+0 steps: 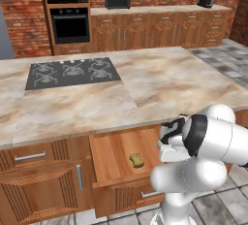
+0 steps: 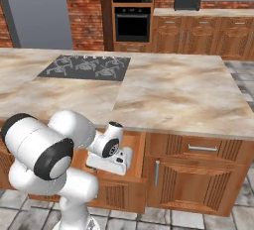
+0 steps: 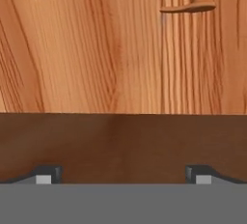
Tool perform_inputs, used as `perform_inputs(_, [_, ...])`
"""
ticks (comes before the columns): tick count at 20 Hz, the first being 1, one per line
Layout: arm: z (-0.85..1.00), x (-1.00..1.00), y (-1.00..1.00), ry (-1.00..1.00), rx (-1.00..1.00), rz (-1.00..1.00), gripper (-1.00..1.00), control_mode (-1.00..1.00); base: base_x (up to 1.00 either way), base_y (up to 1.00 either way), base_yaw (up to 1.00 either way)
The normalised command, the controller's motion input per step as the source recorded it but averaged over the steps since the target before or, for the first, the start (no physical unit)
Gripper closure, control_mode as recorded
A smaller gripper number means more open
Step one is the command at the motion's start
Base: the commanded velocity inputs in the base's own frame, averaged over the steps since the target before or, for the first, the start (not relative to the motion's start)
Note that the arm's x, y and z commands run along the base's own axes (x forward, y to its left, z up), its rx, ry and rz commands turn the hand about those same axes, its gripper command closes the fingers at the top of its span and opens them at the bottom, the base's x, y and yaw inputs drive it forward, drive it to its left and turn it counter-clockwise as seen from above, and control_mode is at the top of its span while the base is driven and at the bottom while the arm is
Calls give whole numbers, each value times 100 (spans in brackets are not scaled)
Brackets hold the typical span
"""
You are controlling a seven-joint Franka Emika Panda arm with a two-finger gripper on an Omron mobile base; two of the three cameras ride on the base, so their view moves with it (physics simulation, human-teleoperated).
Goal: Restock the sink supplies by placing the sponge and soap dispenser on the counter and next to the sink. Make sure the soap dispenser is upright.
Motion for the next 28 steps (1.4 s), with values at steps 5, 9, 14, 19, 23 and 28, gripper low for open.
perform_inputs(5, [0,55,-4,2,-11,15,-100,-100,0,0,0])
perform_inputs(9, [-1,37,-23,0,-3,6,-100,-100,0,0,0])
perform_inputs(14, [-13,26,-20,0,-6,0,-100,-100,0,0,0])
perform_inputs(19, [-27,25,-5,0,-9,-1,-100,-100,0,0,0])
perform_inputs(23, [-24,12,-5,0,-6,-1,-100,-100,0,0,0])
perform_inputs(28, [-12,0,-15,-1,0,-1,-100,-100,0,0,0])
